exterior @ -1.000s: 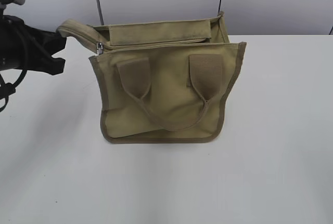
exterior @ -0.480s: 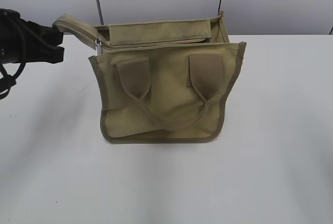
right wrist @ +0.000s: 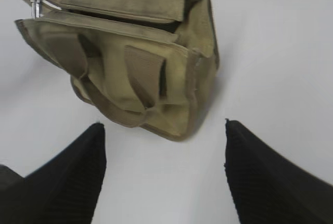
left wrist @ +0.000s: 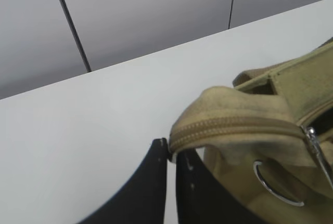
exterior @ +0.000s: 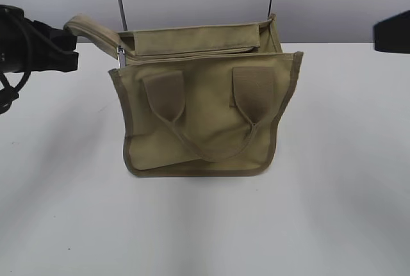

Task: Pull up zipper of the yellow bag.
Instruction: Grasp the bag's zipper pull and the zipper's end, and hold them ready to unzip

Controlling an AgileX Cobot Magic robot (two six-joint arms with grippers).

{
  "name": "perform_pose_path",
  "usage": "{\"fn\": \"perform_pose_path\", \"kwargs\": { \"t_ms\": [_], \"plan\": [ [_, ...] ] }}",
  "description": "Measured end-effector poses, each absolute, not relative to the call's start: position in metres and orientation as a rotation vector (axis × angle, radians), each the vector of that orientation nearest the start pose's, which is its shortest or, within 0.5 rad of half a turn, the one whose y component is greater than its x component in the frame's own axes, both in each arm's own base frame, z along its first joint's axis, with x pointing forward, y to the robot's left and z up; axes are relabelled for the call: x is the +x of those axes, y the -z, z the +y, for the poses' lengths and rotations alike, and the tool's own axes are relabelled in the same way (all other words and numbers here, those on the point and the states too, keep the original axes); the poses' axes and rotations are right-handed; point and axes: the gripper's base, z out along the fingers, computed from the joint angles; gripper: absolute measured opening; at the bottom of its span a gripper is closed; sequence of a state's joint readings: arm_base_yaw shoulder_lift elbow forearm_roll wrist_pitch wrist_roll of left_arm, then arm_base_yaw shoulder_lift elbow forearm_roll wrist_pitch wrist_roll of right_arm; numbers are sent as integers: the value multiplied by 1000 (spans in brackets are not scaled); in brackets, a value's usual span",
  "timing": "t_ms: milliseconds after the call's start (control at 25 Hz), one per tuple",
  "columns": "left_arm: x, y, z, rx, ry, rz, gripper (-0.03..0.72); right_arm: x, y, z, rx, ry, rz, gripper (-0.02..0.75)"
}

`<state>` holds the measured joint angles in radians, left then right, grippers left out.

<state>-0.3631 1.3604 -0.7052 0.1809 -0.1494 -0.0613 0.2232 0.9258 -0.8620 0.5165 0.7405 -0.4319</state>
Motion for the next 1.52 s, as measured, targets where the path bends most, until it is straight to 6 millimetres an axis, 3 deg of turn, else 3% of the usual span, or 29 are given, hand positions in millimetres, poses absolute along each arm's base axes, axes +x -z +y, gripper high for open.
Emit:
{"fn": "perform_pose_path", "kwargs": {
  "t_ms": [240, 760, 960, 1240, 1520],
  "plan": [
    [267, -257, -104, 490, 185, 1927, 20, 195, -345, 114, -567, -559, 2181, 523],
    [267, -256, -104, 477, 191, 1932, 20, 252, -331, 231, -691, -656, 2302, 523],
    [267, -256, -103, 456, 199, 1947, 20, 276, -325, 258, -693, -676, 2357, 523],
    [270, -258, -104, 433, 202, 1980, 20, 289, -323, 295, -778, -718, 2405, 523],
    [281, -254, -107, 434, 190, 2048, 20, 306, -305, 316, -736, -769, 2484, 493]
  ]
}}
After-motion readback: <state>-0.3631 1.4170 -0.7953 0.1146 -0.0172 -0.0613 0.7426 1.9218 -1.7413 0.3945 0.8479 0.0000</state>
